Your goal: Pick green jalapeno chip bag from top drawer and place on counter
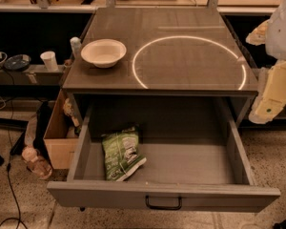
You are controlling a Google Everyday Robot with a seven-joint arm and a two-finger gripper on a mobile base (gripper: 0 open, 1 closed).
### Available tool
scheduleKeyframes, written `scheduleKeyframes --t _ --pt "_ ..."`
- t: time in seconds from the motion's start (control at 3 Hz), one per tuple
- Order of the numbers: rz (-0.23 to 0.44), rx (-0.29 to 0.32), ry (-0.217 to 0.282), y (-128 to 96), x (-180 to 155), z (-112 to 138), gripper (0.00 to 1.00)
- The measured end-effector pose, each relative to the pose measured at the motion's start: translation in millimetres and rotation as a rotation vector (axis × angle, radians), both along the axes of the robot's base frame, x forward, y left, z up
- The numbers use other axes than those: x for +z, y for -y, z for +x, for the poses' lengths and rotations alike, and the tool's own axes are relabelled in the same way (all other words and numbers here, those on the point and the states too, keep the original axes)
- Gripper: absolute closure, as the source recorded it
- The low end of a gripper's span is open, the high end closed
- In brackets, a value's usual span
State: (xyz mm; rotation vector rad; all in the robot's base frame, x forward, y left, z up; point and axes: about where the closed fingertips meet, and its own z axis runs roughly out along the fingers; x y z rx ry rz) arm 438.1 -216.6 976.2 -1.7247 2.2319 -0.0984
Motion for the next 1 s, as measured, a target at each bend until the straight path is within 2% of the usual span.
scheduleKeyframes --t 0.33,0.67,1.0 --pt "0.0 0.0 0.0 0.0 0.0 0.0 0.0" --pt "0.072 0.054 -0.002 -8.0 -19.2 20.8 0.0" --pt "0.204 0.149 -0.019 -24.5 -68.6 71.2 0.0"
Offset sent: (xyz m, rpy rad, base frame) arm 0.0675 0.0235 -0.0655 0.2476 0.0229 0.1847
